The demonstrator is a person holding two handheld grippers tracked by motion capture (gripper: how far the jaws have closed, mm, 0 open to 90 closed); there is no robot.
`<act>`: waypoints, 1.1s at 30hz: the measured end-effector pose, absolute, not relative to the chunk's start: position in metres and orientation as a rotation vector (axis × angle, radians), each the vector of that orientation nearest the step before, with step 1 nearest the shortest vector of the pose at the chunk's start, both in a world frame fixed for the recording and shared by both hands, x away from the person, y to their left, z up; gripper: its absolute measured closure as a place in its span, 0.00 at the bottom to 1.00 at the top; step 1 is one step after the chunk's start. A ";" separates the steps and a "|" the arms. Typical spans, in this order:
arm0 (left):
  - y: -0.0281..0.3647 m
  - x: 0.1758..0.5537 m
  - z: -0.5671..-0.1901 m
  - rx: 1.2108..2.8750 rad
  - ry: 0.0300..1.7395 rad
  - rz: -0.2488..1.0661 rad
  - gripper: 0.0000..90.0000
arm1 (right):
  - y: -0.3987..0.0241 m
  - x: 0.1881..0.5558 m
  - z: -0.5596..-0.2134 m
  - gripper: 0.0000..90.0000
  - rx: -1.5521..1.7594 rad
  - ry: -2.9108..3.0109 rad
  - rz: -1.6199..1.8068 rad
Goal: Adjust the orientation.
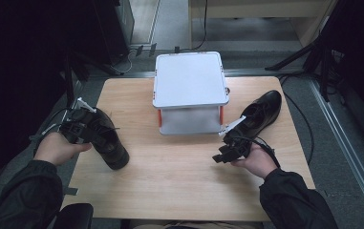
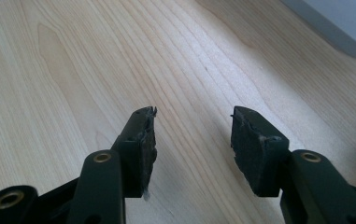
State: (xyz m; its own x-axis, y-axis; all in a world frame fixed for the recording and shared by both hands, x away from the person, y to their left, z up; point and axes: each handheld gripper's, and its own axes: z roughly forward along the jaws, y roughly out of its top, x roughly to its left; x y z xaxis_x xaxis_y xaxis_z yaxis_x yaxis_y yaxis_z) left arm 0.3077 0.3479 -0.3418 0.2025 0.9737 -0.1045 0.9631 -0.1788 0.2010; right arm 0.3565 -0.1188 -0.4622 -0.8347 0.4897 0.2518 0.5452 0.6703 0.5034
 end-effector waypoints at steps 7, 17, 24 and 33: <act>0.364 0.306 -0.350 2.081 2.022 0.123 0.49 | -0.115 0.358 -0.462 0.56 -0.850 -2.786 -0.883; 0.383 0.313 -0.376 1.863 2.254 0.025 0.48 | -0.113 0.357 -0.462 0.56 -0.849 -2.788 -0.874; 0.385 0.323 -0.388 1.845 2.316 -0.010 0.51 | -0.115 0.357 -0.462 0.56 -0.854 -2.785 -0.878; 0.380 0.332 -0.399 1.832 2.329 -0.003 0.60 | -0.115 0.357 -0.461 0.56 -0.855 -2.786 -0.879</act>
